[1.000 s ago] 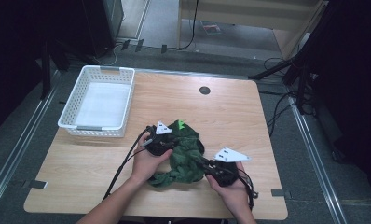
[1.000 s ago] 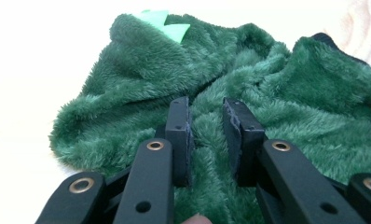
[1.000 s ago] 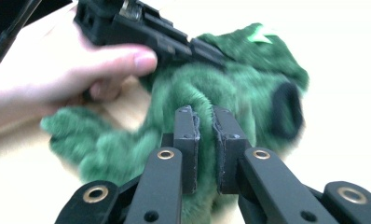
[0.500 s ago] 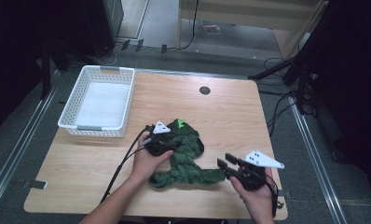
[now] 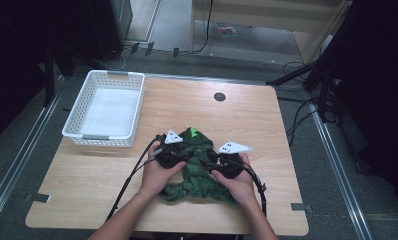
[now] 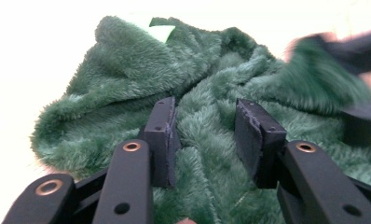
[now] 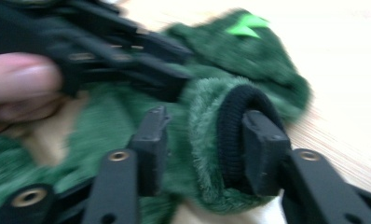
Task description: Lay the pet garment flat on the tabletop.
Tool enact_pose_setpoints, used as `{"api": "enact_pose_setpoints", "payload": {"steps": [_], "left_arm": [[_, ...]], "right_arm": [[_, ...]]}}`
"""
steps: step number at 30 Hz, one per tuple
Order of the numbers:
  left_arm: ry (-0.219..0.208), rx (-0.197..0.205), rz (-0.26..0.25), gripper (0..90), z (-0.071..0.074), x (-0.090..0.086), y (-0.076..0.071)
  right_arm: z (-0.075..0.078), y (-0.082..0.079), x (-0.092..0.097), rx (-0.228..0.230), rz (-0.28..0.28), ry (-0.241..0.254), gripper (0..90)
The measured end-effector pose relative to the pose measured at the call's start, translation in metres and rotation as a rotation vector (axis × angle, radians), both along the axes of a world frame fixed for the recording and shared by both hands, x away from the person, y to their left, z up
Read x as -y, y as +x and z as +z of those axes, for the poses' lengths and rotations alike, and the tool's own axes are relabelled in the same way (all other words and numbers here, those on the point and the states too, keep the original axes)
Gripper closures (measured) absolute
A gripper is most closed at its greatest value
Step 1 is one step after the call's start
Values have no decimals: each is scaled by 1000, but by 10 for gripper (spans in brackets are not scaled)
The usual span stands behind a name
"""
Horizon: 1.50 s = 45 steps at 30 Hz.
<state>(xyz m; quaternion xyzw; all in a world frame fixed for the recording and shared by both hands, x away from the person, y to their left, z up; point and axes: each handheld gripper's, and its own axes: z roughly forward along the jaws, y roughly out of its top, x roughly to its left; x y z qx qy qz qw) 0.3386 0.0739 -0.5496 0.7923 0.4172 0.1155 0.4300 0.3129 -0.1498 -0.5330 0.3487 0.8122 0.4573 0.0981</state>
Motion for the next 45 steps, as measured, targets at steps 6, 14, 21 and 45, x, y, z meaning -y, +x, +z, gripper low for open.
{"api": "enact_pose_setpoints", "payload": {"steps": [6,14,21,45], "left_arm": [[9,5,2,606,0,2,-1],[3,4,-1,604,0,1,-1],[14,20,-20,567,0,2,-2],[-202,112,185,542,3,-33,-17]], "right_arm": [[-6,-11,10,-105,42,-26,677],[-4,-18,42,-195,-21,-41,763],[19,-12,64,-144,-161,23,714],[0,14,19,-58,-237,-81,733]]}}
